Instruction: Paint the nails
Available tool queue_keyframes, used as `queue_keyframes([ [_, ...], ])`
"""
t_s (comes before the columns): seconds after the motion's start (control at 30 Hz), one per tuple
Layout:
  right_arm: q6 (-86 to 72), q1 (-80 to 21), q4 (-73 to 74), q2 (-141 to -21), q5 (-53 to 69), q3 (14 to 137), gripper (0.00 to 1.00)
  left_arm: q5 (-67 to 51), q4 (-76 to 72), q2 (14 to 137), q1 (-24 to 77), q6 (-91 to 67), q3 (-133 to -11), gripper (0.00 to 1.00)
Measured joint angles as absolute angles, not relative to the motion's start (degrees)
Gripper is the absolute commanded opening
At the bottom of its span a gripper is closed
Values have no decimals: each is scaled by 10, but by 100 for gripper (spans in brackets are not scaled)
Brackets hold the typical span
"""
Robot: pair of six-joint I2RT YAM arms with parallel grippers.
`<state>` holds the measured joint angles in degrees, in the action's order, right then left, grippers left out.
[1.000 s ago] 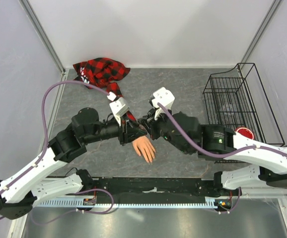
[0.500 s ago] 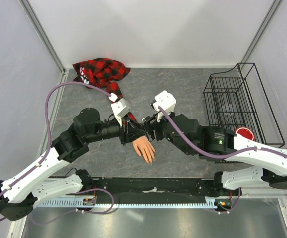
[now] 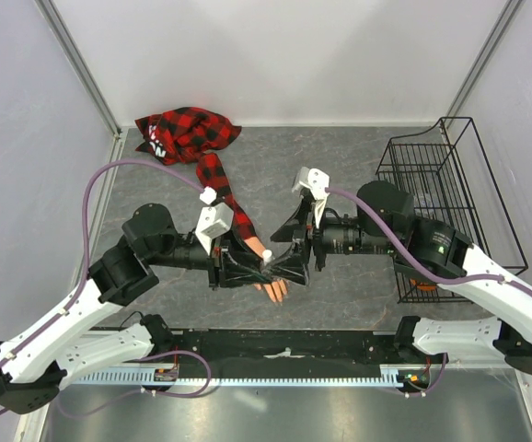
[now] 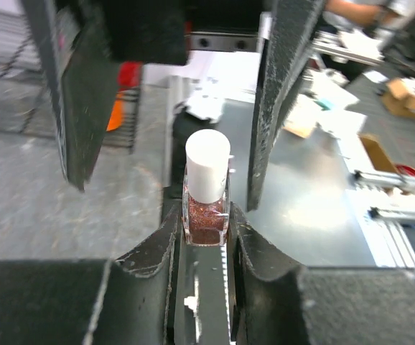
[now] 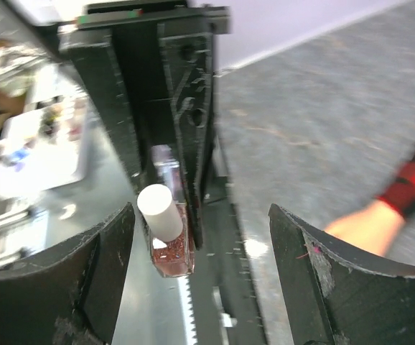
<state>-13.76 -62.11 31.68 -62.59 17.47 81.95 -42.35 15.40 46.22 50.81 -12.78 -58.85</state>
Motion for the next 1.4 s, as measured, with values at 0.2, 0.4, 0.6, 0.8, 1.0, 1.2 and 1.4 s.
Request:
queue_keyframes([
  [0.2,-164,-593,290,-628,294,820,77,-493,133,461,508,-138,-588,2],
  [0.4,-192,-582,258,-639,358,820,65,-517,131,466,508,-141,-588,2],
  [0.6,-205,-580,242,-654,392,820,36,-526,132,469,508,-142,-588,2],
  [0.8,-196,-579,233,-656,402,820,0,-498,139,467,506,-146,-589,2],
  [1.0,-161,-574,225,-656,335,820,0,-352,184,455,515,-147,-604,2],
  [1.2,-134,-575,231,-664,194,825,0,-197,225,475,521,-147,-630,2],
  [1.4,-126,-651,285,-681,-74,835,0,-110,249,513,521,-141,-634,2],
])
